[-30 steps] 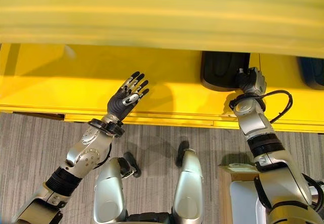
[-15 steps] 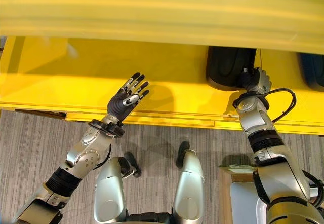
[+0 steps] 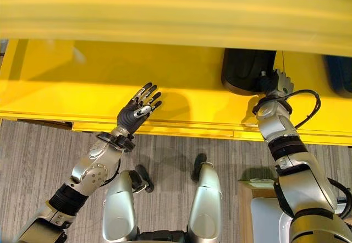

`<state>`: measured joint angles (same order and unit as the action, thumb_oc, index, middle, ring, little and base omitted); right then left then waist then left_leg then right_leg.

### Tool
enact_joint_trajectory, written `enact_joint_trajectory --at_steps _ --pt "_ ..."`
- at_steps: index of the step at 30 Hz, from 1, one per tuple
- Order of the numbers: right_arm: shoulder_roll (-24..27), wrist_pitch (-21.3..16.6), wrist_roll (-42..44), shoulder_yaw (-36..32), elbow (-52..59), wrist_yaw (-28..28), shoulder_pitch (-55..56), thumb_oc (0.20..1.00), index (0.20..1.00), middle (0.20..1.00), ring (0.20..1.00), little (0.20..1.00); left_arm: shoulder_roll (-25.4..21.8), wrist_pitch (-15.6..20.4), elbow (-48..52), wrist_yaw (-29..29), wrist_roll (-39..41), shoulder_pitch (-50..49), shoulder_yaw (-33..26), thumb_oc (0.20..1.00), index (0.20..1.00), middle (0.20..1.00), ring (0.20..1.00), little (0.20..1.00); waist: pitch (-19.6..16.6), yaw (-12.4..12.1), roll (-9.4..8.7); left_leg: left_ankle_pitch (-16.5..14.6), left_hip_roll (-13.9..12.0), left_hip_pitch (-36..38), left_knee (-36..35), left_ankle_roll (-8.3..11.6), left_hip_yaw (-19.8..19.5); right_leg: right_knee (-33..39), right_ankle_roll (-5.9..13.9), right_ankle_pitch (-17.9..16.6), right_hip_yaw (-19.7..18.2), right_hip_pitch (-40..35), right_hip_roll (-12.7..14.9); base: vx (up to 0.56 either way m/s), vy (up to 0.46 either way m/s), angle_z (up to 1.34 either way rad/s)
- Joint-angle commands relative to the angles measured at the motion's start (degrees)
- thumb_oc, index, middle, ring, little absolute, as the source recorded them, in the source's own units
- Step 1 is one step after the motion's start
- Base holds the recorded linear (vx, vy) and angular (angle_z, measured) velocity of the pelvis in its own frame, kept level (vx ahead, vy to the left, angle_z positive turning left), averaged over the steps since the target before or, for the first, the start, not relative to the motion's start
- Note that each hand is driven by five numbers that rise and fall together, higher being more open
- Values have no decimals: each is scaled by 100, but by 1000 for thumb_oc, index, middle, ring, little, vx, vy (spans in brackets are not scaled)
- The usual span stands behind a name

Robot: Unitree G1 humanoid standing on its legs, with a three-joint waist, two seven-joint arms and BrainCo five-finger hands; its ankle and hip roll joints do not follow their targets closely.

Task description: Move parts from the plastic box to the shelf.

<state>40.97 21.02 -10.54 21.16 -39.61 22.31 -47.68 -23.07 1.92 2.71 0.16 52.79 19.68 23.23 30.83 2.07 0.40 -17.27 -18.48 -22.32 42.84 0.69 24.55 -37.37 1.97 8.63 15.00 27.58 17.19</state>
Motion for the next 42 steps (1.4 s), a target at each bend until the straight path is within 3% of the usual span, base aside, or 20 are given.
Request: enact_joint_trajectory --at_steps 1,23,34,35,36,39,42 --pt "216 -8 -434 277 -89 -16 -356 200 200 200 200 200 81 234 540 -175 84 -72 92 1000 1000 1000 1000 1000 -104 -186 106 323 166 193 -630 137 -204 -925 164 843 240 -229 99 0 0 0" --pt "446 -294 -1126 658 -398 210 -496 200 200 200 200 200 38 398 377 -376 145 -95 183 1000 1000 1000 1000 1000 -104 -232 139 275 195 137 -586 121 -260 -947 195 841 246 -197 154 0 0 0" --pt "539 -214 -1354 824 -500 258 -499 200 200 200 200 200 16 403 339 -452 170 -95 192 1000 1000 1000 1000 1000 -104 -253 137 291 197 122 -606 122 -278 -930 212 820 248 -187 168 0 0 0" --pt "547 -136 -1324 827 -505 255 -501 379 379 379 379 379 9 415 330 -457 174 -96 194 1000 1000 1000 1000 1000 -104 -253 137 291 199 122 -609 122 -280 -925 215 817 246 -189 167 0 0 0" --pt "545 -239 -1170 801 -520 366 -475 1000 1000 1000 1000 1000 6 416 336 -464 176 -105 191 1000 1000 1000 1000 1000 -104 -252 139 294 197 126 -614 122 -281 -921 216 815 244 -191 168 0 0 0" --pt "491 -305 -846 743 -541 689 -444 1000 1000 1000 1000 1000 7 392 349 -454 217 -105 211 1000 1000 1000 1000 1000 -104 -246 154 304 192 136 -634 126 -281 -917 221 813 239 -193 176 0 0 0" --pt "365 -646 -316 432 -335 1369 -357 1000 1000 1000 1000 1000 38 446 362 -419 286 -101 225 1000 1000 1000 1000 1000 -104 -205 176 288 221 137 -643 112 -279 -904 221 818 202 -191 148 6 30 0"
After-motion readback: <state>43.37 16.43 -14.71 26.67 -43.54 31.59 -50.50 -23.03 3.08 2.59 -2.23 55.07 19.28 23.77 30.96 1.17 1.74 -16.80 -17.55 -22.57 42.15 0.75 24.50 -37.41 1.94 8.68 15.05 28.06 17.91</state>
